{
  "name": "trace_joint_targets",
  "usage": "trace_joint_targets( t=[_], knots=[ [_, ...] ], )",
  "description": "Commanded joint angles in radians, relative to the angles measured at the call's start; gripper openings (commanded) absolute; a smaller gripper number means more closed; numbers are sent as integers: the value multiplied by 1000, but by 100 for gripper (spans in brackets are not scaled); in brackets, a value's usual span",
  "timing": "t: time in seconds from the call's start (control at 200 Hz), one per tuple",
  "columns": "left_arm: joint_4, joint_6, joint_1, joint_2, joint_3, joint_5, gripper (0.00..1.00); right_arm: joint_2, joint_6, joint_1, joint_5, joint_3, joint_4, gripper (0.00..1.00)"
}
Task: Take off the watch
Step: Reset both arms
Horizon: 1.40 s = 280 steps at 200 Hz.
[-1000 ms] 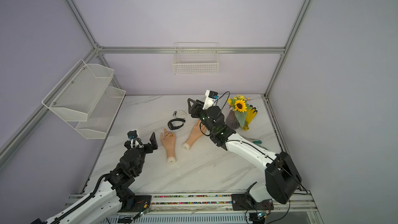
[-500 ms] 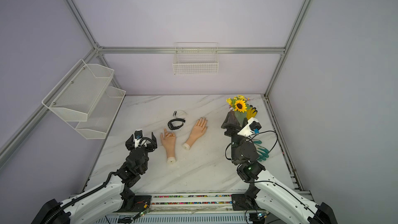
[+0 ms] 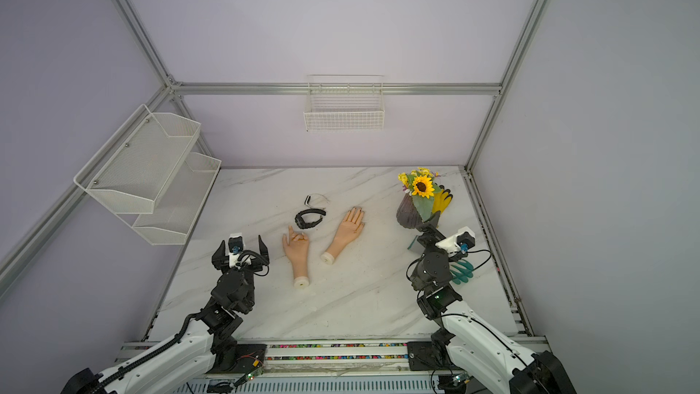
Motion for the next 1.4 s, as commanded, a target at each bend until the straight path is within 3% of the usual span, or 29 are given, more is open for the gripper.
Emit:
trace_joint_targets(
  t=[0.0,0.185,0.4,0.445,0.82,0.915,1.0,1.04,1.13,1.395],
  knots=[
    [84,54,19,19,-10,-25,100,62,-106,-120,-141,-94,311,97],
    [170,65,82,190,16,-5,100,333,-161,-312,-449,-118,694,97],
    [251,5,225,382,57,140,100,702,-298,-360,-584,-27,1029,97],
    [241,-18,262,403,69,189,100,781,-349,-378,-665,-30,1154,97],
    [176,-152,548,606,227,596,100,795,-308,-399,-679,72,940,97],
    [257,-170,595,688,238,667,100,795,-308,-398,-680,70,939,97],
    [436,-163,627,868,237,744,100,794,-308,-399,-679,70,940,97],
    [435,-146,619,857,226,769,100,794,-308,-399,-680,70,940,97],
    [258,-156,624,820,285,754,100,795,-308,-399,-680,69,941,97],
    [351,-150,623,841,257,758,100,794,-308,-398,-680,69,940,97]
  ],
)
